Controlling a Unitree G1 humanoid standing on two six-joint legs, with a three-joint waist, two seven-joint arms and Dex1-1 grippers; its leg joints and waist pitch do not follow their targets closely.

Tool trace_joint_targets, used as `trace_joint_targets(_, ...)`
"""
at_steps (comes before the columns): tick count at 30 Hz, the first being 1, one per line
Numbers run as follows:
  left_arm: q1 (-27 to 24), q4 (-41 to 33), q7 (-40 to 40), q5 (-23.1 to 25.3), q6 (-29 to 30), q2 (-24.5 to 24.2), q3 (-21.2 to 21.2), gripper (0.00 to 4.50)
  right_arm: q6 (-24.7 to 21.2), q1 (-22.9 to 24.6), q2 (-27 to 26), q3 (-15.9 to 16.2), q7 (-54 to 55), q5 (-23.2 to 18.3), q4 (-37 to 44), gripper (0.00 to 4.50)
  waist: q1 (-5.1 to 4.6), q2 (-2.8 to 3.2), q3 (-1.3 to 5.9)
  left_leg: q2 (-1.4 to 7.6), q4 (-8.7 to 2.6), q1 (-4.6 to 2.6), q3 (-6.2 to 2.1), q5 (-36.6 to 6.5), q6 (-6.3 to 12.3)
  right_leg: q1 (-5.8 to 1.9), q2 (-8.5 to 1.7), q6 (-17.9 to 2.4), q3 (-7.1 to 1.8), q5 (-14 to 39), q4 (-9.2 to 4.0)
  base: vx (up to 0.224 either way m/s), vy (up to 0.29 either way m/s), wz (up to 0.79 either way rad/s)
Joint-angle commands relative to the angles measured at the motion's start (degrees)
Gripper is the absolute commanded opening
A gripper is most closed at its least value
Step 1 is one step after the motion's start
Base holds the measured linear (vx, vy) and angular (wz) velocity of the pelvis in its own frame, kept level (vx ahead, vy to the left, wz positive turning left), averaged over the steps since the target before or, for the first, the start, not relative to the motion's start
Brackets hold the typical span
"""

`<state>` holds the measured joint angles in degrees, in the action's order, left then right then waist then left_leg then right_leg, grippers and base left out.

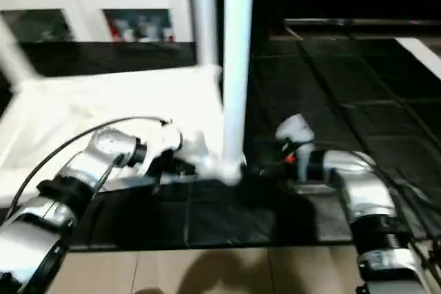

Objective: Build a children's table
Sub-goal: Rotate leg to tighten

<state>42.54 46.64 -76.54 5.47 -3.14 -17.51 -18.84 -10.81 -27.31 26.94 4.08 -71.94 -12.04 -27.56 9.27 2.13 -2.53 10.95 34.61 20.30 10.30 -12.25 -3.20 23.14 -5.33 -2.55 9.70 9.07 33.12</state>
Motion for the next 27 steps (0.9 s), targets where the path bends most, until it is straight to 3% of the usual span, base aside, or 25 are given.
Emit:
trace_joint_targets(1,-0.56,-1.93,-3.08,1.43,-1.45,-0.61,-2.42,0.0,0.67,-1.47,-0.2,1.09,-2.96,-1.0,-0.98,4.16,-0.23,-1.07,4.31,3.54,-3.56,-0.28,-0.95,-3.73,6.36,-3.57,-5.21,-7.79,-4.43,13.81,-3.21,0.0,0.0,0.0)
trace_joint_targets(15,-1.12,-3.93,-4.21,1.01,-1.48,-1.11,-3.35,0.0,0.7,-5.17,-2.66,4.03,-8.25,-0.93,-5.86,3.15,0.09,-1.13,4.46,3.33,-3.44,-0.05,-0.91,-2.65,5.8,-3.73,-5.12,-7.49,-4.42,13.58,-3.02,0.0,0.0,0.0)
trace_joint_targets(20,-1.1,-3.61,-3.46,1.11,-1.61,-0.96,-3.17,0.0,1.04,-5.94,-3.24,4.18,-8.44,-0.97,-7.43,2.69,0.14,-1.03,4.57,3.46,-3.38,-0.1,-0.97,-1.91,6.0,-3.68,-5.13,-8.24,-4.46,11.69,-2.74,0.0,0.0,0.0)
trace_joint_targets(27,-1.34,-3.73,-2.8,1.07,-1.28,-0.78,-3.11,0.0,1.14,-6.56,-3.91,4.01,-8.9,-0.94,-8.85,2.16,0.03,-0.95,4.48,3.41,-3.44,-0.08,-0.97,-2.86,5.49,-3.71,-5.08,-7.85,-4.44,13.21,-2.96,0.0,0.0,0.0)
